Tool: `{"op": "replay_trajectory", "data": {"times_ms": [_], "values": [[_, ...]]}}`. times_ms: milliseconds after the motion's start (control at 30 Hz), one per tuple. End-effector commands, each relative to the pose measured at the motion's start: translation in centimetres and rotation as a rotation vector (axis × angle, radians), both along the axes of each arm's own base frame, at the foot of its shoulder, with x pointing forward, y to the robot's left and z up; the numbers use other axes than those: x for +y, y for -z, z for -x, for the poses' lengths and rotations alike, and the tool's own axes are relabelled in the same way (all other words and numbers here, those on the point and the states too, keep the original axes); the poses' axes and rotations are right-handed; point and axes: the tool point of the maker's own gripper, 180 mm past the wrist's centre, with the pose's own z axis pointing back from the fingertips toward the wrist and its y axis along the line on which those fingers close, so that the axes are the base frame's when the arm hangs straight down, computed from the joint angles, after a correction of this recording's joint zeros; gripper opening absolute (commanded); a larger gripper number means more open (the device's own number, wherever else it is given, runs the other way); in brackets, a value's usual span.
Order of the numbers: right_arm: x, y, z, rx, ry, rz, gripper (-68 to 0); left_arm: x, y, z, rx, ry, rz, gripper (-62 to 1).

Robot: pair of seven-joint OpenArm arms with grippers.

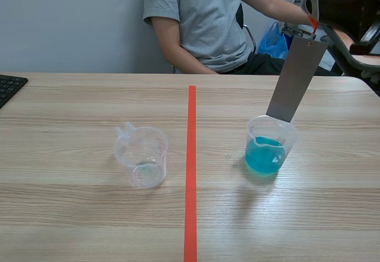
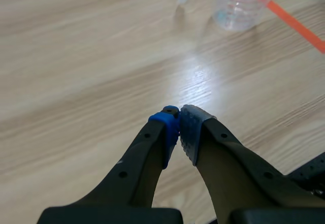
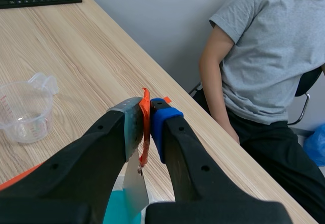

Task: Do the redox reaction experiment.
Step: 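Move the plate over the blue solution, then point at the plate with the left hand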

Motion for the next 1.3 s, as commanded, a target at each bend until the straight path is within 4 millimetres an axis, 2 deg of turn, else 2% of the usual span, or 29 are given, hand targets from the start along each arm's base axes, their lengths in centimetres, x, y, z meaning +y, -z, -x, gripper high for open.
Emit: {"op": "replay_trajectory", "data": {"times_ms": [0, 300, 433, 567, 800, 933, 1133, 1267], "values": [[0.0, -1.4, -0.2, -0.042, -0.005, -0.012, -66.4, -1.1, -1.0, -1.1, -0.043, 0.044, 0.021, -56.2], [0.0, -1.4, -0.2, -0.041, -0.005, -0.011, -66.4, -6.9, -5.0, -6.0, -0.176, 0.294, 0.091, -56.2], [0.2, -1.3, 0.0, -0.036, -0.019, -0.009, -66.4, -10.1, -5.8, -8.3, -0.218, 0.383, 0.108, -56.2], [0.2, -1.3, 0.0, -0.035, -0.022, -0.008, -66.4, -14.2, -6.2, -9.8, -0.241, 0.492, 0.134, -56.2], [0.2, -1.3, 0.0, -0.034, -0.022, -0.007, -66.4, -22.4, -6.0, -10.3, -0.235, 0.689, 0.157, -56.2], [0.2, -1.4, 0.0, -0.037, -0.023, -0.010, -66.4, -26.3, -5.8, -10.7, -0.260, 0.738, 0.162, -56.3], [0.2, -1.4, 0.0, -0.037, -0.023, -0.010, -66.4, -30.5, -4.8, -12.6, -0.282, 0.725, 0.162, -56.3], [0.2, -1.4, 0.0, -0.037, -0.023, -0.010, -66.4, -32.3, -4.1, -14.7, -0.281, 0.677, 0.174, -56.3]]}}
